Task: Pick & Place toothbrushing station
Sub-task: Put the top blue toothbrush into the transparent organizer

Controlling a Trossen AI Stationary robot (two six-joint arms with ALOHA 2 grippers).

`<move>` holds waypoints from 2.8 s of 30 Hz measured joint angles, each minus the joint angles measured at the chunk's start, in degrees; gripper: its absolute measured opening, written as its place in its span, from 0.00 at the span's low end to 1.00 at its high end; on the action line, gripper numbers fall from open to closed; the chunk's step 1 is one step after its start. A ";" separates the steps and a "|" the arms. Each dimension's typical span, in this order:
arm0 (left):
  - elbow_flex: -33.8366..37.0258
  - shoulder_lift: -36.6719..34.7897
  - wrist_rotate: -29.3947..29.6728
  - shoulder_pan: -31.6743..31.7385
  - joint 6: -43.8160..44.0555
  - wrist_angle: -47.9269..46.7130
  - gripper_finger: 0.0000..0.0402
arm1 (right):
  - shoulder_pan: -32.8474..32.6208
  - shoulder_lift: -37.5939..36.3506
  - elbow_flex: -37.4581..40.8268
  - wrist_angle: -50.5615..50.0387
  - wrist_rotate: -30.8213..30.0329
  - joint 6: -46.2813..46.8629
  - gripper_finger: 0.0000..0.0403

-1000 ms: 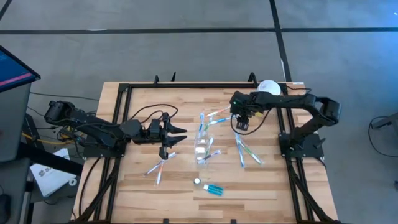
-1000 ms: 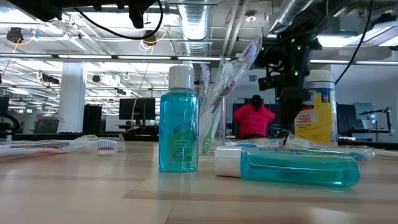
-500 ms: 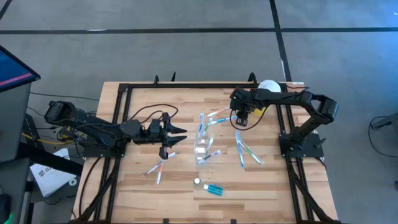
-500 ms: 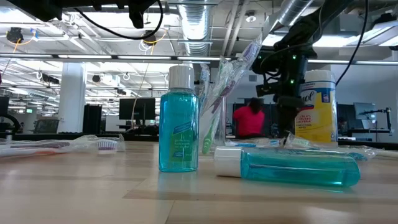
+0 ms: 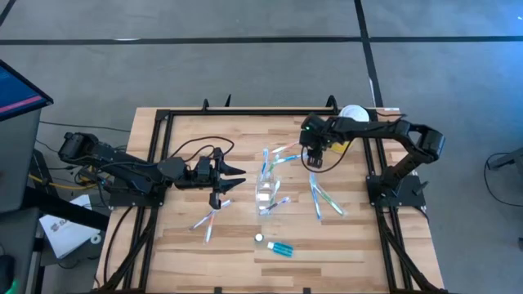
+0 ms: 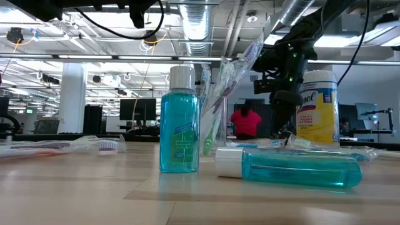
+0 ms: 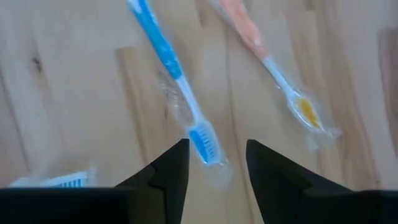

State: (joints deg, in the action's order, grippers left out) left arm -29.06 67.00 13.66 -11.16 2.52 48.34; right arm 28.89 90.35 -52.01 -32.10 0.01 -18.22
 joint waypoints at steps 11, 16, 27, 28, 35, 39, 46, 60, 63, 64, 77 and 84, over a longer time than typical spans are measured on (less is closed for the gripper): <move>0.00 0.00 -0.01 0.00 -0.78 -0.12 0.25 | -3.01 0.65 -0.03 2.98 0.03 -2.82 0.38; 0.00 0.00 -0.01 -0.02 -0.78 -0.17 0.25 | -3.77 2.59 -0.11 4.71 0.02 -3.88 0.38; 0.00 0.00 -0.01 -0.02 -0.78 -0.81 0.25 | -3.70 8.25 0.01 4.59 -0.02 -4.48 0.38; 0.02 0.00 -0.01 0.00 -0.78 -0.79 0.25 | -3.70 8.46 -0.07 4.65 0.00 -4.47 0.38; 0.00 0.00 -0.01 0.00 -0.78 -0.79 0.25 | -3.70 8.89 -0.11 5.02 0.20 -4.70 0.33; 0.00 0.00 -0.01 -0.01 -0.78 -0.81 0.25 | -3.72 8.83 -0.04 5.59 0.19 -4.70 0.28; 0.00 0.00 -0.01 0.00 -0.78 -0.81 0.25 | -3.77 8.87 -0.02 5.96 0.22 -4.70 0.17; 0.01 0.00 -0.01 0.00 -0.78 -0.81 0.25 | -3.77 8.92 -0.02 6.22 0.02 -4.70 0.02; 0.00 0.00 -0.01 0.00 -0.78 -0.81 0.25 | -3.77 8.92 -0.02 6.19 0.00 -4.68 0.01; 0.00 0.00 -0.01 -0.01 -0.79 -0.81 0.25 | -3.77 8.92 -0.02 6.17 0.00 -4.50 0.01; 0.00 0.00 -0.01 0.00 -0.78 -0.81 0.25 | -4.18 8.75 -2.27 0.13 -1.41 -4.26 0.00; 0.00 0.00 -0.01 -0.02 -0.78 -0.81 0.25 | -5.72 8.72 -5.93 -3.04 -3.52 -4.24 0.00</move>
State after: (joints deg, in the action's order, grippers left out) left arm -29.05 67.00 13.65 -11.18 1.74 47.53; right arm 23.17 99.07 -57.94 -35.14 -3.51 -22.46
